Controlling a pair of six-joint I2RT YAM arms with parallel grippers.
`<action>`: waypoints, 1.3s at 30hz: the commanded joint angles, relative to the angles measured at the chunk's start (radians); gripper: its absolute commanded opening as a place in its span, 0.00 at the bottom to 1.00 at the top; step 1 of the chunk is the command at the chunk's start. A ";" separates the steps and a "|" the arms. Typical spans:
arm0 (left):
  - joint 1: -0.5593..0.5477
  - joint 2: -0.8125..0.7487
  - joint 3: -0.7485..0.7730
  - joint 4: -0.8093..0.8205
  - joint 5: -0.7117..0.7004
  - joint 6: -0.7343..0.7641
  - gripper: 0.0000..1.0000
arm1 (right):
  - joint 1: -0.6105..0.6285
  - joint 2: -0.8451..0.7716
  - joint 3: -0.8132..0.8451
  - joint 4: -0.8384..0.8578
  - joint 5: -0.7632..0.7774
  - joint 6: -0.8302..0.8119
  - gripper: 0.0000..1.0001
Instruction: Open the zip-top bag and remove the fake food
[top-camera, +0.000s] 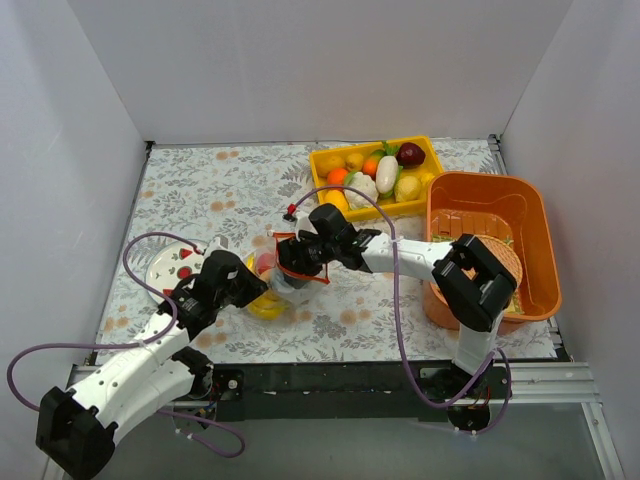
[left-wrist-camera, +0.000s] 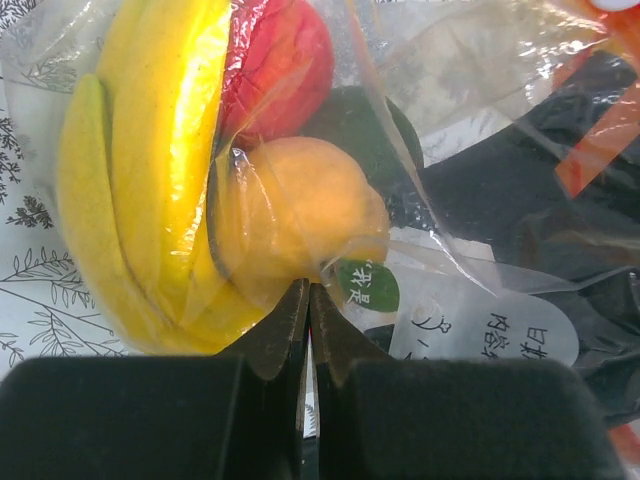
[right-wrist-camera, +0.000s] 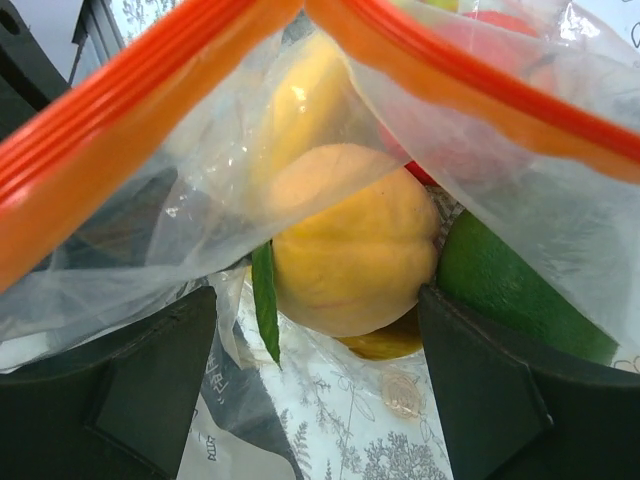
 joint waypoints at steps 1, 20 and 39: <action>-0.004 0.012 -0.022 0.052 0.011 -0.008 0.00 | 0.028 0.021 0.055 0.006 -0.017 -0.002 0.88; -0.004 -0.087 0.049 -0.123 -0.171 -0.029 0.00 | 0.008 -0.055 0.019 0.028 0.054 0.061 0.29; -0.004 -0.021 0.040 -0.062 -0.213 -0.028 0.00 | 0.015 0.022 0.129 -0.023 0.015 0.018 0.57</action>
